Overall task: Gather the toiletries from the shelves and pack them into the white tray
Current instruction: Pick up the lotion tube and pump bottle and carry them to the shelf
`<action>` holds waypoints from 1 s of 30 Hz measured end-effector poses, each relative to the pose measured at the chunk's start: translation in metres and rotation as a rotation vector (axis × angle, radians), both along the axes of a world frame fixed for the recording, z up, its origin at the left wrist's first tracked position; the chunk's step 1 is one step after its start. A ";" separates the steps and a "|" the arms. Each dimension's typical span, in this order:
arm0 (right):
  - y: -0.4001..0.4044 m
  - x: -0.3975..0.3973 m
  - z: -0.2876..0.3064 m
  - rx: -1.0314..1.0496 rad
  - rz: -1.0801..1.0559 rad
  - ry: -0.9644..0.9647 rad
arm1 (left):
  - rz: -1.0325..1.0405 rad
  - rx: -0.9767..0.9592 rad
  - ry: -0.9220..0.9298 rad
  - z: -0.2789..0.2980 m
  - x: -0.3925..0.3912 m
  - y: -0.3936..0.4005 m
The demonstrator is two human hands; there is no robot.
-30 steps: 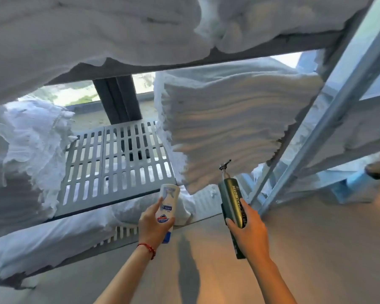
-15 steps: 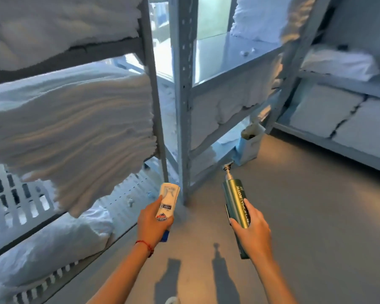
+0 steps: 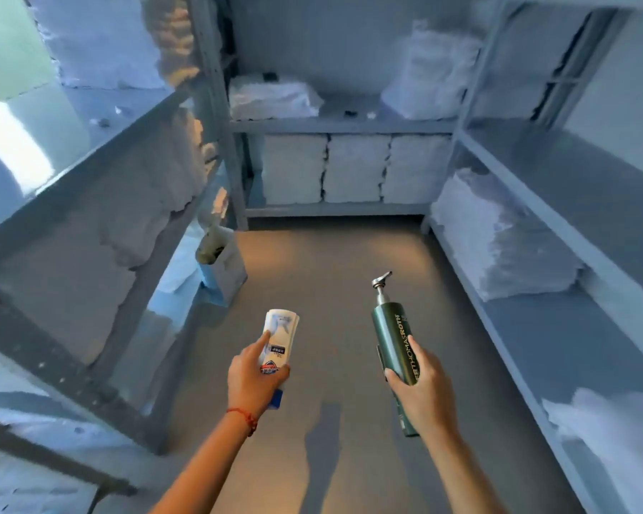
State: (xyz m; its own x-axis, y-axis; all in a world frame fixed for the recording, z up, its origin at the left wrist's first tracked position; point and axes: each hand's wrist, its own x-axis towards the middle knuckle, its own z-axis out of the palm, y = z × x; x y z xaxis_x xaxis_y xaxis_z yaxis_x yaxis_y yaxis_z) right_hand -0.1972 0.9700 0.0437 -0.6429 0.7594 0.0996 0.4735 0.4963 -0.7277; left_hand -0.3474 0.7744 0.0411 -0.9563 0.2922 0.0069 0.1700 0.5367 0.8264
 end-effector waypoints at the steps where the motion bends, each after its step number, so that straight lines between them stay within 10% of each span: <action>1: 0.012 0.003 0.001 0.003 -0.048 0.001 | -0.047 -0.004 0.001 0.002 -0.008 0.019; 30: 0.343 0.265 0.016 0.037 -0.949 -0.001 | -0.987 0.092 -0.069 0.012 0.157 0.550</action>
